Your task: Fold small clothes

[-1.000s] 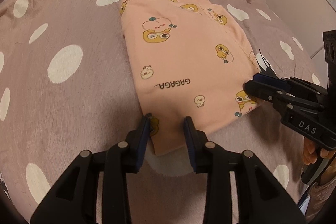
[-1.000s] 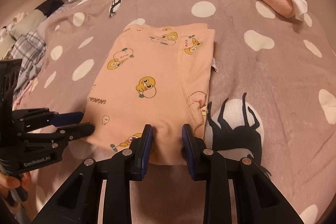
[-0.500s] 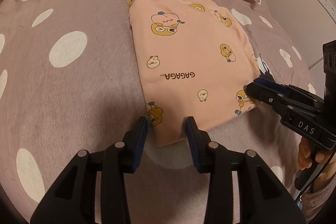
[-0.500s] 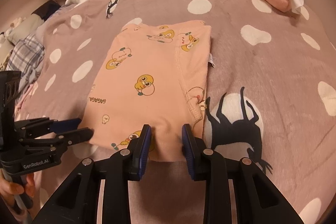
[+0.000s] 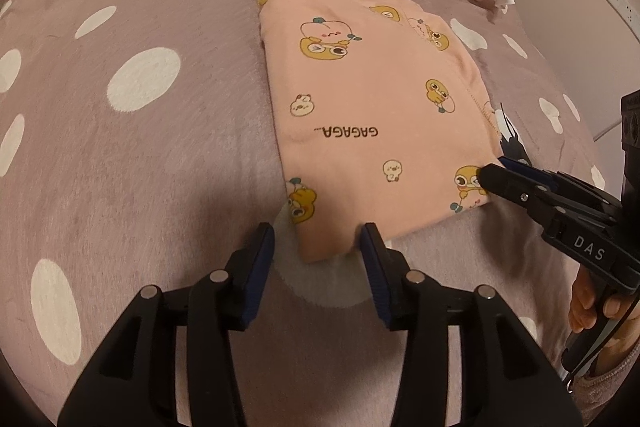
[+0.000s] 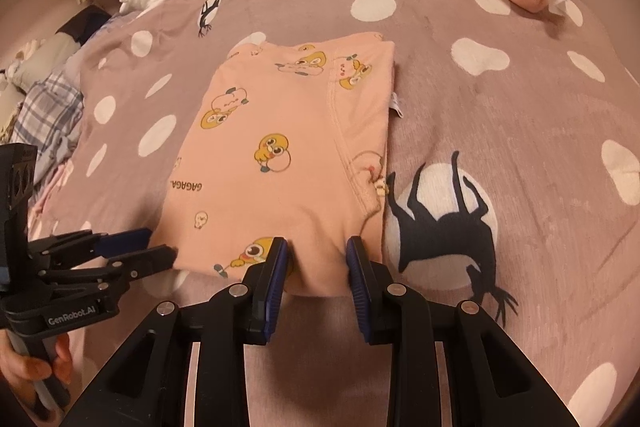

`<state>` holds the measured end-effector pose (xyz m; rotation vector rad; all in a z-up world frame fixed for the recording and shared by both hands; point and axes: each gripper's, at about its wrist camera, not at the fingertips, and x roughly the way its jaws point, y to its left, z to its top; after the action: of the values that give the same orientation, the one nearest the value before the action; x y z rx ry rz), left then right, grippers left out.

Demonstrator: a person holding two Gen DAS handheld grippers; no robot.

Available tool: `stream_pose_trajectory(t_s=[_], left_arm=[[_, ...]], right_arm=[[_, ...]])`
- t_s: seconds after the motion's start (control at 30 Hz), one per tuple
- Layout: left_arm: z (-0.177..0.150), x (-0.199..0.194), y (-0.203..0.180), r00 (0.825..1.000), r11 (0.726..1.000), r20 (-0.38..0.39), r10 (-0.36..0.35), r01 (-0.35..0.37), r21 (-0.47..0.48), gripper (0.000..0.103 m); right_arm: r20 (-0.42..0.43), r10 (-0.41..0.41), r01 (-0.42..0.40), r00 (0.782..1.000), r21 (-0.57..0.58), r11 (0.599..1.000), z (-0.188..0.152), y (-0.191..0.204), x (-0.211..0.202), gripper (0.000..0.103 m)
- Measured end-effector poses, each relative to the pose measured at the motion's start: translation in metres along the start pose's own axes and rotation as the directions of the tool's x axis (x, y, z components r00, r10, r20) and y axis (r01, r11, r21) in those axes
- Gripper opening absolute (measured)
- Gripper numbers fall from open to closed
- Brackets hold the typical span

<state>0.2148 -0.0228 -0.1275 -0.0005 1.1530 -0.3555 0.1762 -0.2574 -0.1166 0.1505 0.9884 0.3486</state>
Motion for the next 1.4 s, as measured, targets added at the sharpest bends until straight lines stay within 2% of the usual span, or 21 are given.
stream_pose_trajectory(t_s=[0.37,0.67,0.8,0.97,1.03,1.13,1.23,1.4], left_arm=[[-0.011,-0.013,0.003,1.0,0.999,0.001,-0.012,0.012,-0.038,0.051],[-0.018,-0.04,0.019,0.997,0.991,0.064,-0.051,0.058,-0.12,0.068],[-0.018,-0.043,0.028,0.993,0.979,0.067,-0.098,0.109,-0.171,0.079],[-0.016,-0.04,0.031,0.989,0.968,0.059,-0.136,0.145,-0.207,0.083],[-0.015,-0.037,0.033,0.985,0.958,0.055,-0.162,0.171,-0.229,0.086],[-0.014,-0.031,0.039,0.976,0.939,0.046,-0.215,0.22,-0.264,0.09],[-0.011,-0.026,0.043,0.962,0.917,0.039,-0.271,0.27,-0.294,0.099],[0.0,-0.013,0.053,0.92,0.85,0.06,-0.386,0.381,-0.363,0.102]], right_arm=[[-0.014,-0.01,0.01,1.0,-0.011,1.0,-0.006,0.004,-0.008,0.03],[0.006,0.011,-0.012,1.0,0.055,0.998,-0.018,-0.008,-0.024,0.03],[0.022,0.03,-0.032,0.999,0.122,0.992,-0.021,-0.02,-0.032,0.042],[0.027,0.088,-0.092,0.996,0.221,0.971,-0.023,-0.038,-0.035,0.055],[0.028,0.104,-0.107,0.994,0.255,0.961,-0.023,-0.043,-0.034,0.062],[0.033,0.116,-0.121,0.993,0.296,0.948,-0.022,-0.05,-0.032,0.064],[0.051,0.178,-0.185,0.983,0.347,0.92,-0.021,-0.057,-0.029,0.065],[0.076,0.24,-0.25,0.968,0.402,0.881,-0.015,-0.068,-0.023,0.065]])
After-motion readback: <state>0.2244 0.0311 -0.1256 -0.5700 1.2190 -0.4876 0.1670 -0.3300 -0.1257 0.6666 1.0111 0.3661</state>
